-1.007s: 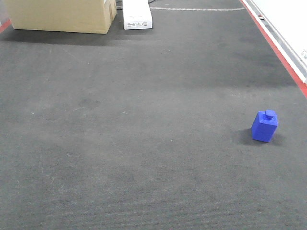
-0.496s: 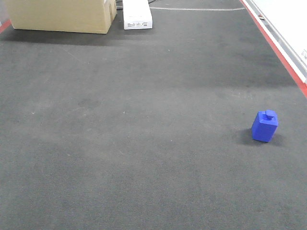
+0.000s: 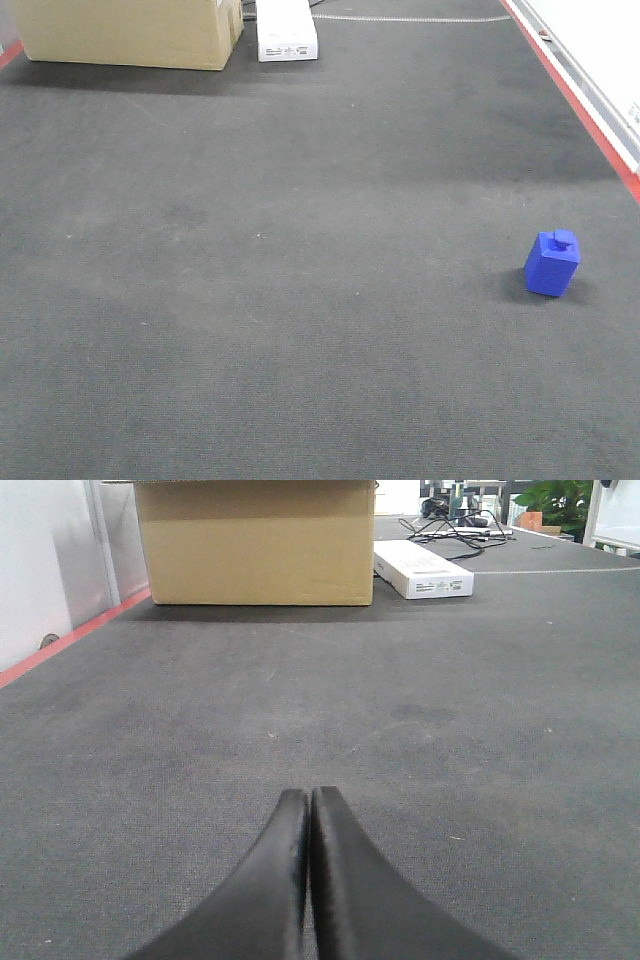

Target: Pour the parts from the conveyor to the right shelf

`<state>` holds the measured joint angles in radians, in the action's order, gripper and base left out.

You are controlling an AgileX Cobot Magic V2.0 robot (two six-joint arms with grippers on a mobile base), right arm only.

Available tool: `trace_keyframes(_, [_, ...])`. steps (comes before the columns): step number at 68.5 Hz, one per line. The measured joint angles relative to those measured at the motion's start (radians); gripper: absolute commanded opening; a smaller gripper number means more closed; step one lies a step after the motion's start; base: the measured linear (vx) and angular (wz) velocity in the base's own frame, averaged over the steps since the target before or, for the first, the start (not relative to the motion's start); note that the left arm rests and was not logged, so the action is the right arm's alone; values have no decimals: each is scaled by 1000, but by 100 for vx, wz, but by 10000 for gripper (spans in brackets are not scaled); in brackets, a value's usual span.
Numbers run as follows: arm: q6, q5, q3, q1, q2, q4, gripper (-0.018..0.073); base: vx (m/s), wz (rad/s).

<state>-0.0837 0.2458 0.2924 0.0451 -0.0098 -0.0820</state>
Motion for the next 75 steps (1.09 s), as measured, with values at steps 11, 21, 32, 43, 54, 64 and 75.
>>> trace_keyframes(11, [0, -246, 238, 0, 123, -25, 1, 0, 0])
trace_keyframes(21, [11, -460, 395, 0, 313, 31, 93, 0, 0])
trace_keyframes(32, [14, -598, 465, 0, 478, 145, 378, 0, 0])
trace_keyframes(43, [14, -680, 466, 0, 569, 199, 654, 0, 0])
trace_keyframes(54, [-15, -648, 465, 0, 622, 185, 718, 0, 0])
trace_keyframes(64, [-19, -622, 465, 0, 651, 176, 706, 0, 0])
trace_keyframes(75, [24, -736, 502, 0, 730, 166, 698, 0, 0])
